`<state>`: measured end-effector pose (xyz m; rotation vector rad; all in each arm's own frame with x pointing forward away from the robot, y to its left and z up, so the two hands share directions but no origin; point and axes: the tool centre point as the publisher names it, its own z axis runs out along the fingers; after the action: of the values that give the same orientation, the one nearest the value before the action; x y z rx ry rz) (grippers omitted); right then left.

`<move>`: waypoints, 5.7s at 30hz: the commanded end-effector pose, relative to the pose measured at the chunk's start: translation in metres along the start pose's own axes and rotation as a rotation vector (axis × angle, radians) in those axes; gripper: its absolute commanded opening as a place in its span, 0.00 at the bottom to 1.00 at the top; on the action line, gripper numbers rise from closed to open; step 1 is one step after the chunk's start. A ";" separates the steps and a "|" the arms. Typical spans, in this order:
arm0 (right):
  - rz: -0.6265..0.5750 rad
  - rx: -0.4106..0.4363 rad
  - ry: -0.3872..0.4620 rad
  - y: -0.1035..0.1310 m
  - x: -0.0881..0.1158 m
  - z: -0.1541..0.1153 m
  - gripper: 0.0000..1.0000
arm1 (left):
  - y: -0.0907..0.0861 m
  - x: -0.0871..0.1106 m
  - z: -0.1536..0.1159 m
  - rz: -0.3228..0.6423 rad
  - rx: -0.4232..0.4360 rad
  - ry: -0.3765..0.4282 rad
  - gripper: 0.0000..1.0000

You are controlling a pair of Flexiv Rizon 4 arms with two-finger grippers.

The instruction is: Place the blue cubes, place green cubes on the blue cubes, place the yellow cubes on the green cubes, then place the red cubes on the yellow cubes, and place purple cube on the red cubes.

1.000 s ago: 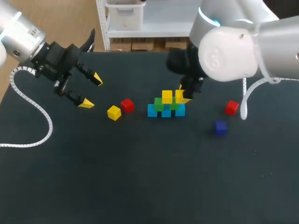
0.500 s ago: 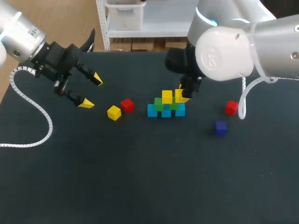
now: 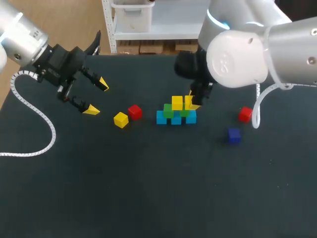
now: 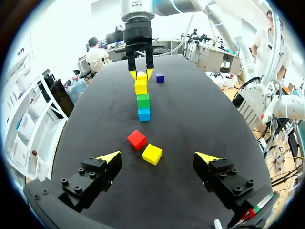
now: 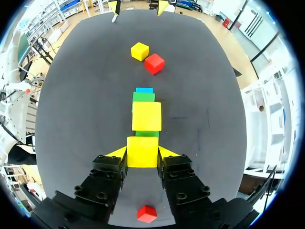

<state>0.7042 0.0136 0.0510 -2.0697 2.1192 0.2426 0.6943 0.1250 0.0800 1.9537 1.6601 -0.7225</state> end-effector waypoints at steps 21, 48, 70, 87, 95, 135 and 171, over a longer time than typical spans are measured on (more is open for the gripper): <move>-0.001 -0.004 0.006 -0.002 -0.003 0.004 0.10 | 0.001 0.001 0.000 0.001 0.002 0.000 1.00; -0.002 -0.010 0.005 -0.007 -0.004 0.008 0.33 | 0.001 0.001 0.000 0.001 0.002 0.000 1.00; 0.005 -0.076 -0.055 0.004 0.004 -0.012 1.00 | 0.001 0.001 0.000 0.001 0.002 0.000 1.00; 0.065 0.035 -0.490 -0.005 0.102 -0.062 1.00 | 0.001 0.001 0.000 0.001 0.002 0.000 1.00; 0.061 0.024 -0.534 -0.009 0.125 -0.060 1.00 | 0.001 0.001 0.000 0.001 0.002 0.000 1.00; 0.084 -0.013 -0.565 -0.018 0.174 -0.068 1.00 | 0.043 0.011 0.070 0.462 0.322 0.308 1.00; 0.084 -0.013 -0.565 -0.018 0.174 -0.068 1.00 | 0.002 0.045 0.086 0.283 0.247 0.281 1.00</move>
<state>0.7165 -0.1717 0.0769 -1.6542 1.8494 0.7510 0.6975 0.0994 -0.0132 2.5069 1.4529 -0.5956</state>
